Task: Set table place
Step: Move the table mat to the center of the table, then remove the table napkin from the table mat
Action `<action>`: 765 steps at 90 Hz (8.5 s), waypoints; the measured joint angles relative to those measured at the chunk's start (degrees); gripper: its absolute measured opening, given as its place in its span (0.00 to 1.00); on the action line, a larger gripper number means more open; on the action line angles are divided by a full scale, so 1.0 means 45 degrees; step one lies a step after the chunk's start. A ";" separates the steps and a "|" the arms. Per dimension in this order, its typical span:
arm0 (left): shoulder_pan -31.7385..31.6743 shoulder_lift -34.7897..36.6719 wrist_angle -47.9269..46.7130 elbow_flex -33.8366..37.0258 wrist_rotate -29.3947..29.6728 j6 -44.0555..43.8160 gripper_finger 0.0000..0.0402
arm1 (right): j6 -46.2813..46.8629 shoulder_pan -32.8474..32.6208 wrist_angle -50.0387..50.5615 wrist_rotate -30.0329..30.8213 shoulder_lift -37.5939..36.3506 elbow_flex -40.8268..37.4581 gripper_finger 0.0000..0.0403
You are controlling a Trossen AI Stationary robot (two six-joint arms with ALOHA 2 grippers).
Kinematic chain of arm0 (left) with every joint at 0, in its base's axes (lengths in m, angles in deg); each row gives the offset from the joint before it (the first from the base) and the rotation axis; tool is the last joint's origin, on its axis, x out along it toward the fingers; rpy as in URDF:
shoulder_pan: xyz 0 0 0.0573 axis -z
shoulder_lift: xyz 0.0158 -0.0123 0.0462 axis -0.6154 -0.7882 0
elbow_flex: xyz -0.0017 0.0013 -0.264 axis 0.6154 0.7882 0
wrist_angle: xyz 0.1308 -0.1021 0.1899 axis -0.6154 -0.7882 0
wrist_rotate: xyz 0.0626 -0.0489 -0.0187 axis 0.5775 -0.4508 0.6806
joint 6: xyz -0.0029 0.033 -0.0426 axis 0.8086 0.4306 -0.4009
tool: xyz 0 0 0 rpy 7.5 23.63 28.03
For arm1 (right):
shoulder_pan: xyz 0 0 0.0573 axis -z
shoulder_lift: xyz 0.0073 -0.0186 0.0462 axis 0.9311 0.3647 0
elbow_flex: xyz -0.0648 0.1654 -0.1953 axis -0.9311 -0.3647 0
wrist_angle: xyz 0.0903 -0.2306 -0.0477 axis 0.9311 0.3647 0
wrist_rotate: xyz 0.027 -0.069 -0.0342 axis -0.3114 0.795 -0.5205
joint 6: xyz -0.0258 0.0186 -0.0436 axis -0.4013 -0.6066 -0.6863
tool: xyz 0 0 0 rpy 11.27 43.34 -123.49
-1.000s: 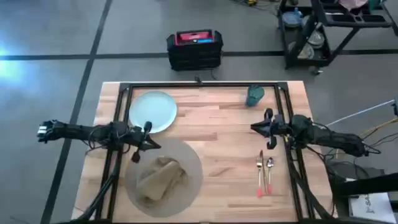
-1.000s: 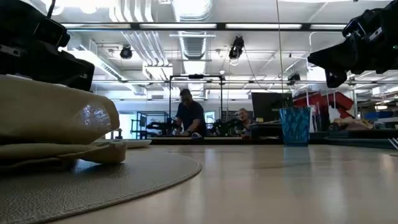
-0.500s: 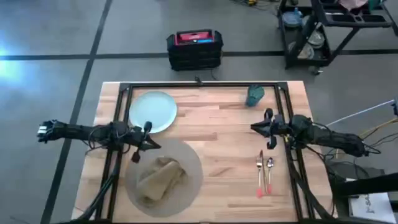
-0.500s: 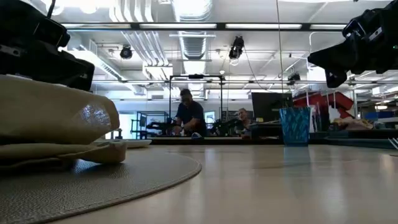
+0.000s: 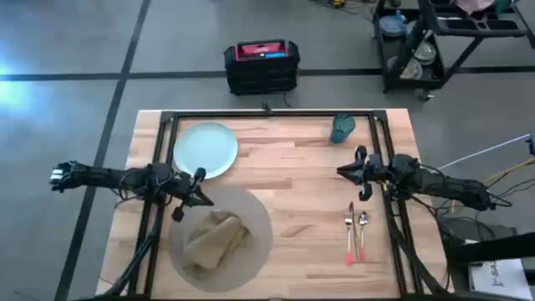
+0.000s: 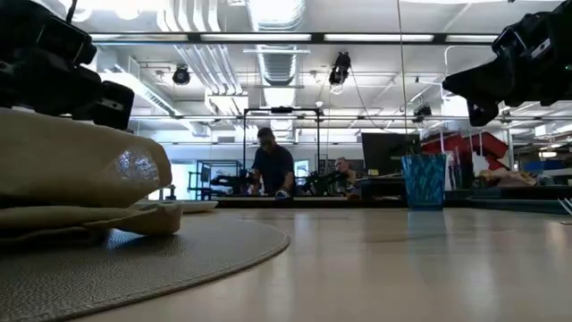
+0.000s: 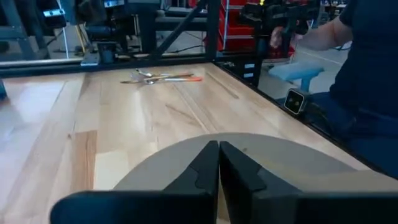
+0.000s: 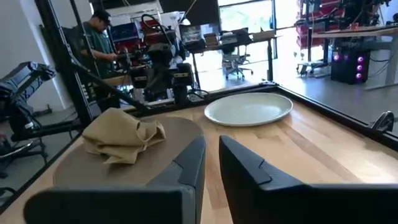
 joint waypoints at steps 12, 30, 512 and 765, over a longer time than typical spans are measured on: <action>0.0000 -0.0223 0.2600 0.0001 0.0897 -0.0434 0.00 | 0.0015 -0.0005 -0.0758 -0.0005 -0.0005 0.0000 0.08; 0.0000 -0.0703 0.7384 0.0000 0.0897 -0.3359 0.00 | 0.2367 -0.0005 -0.1134 0.0162 0.0000 0.0000 0.08; 0.7431 -1.0977 -2.1859 -2.0235 0.1477 -1.9379 0.00 | -0.2320 -0.1501 1.1143 0.5314 1.4921 1.2228 0.00; 0.7437 -1.2408 -1.6002 -1.2275 0.1039 -2.0917 0.28 | -0.3263 -0.1418 0.5932 0.5425 1.7969 1.2527 0.02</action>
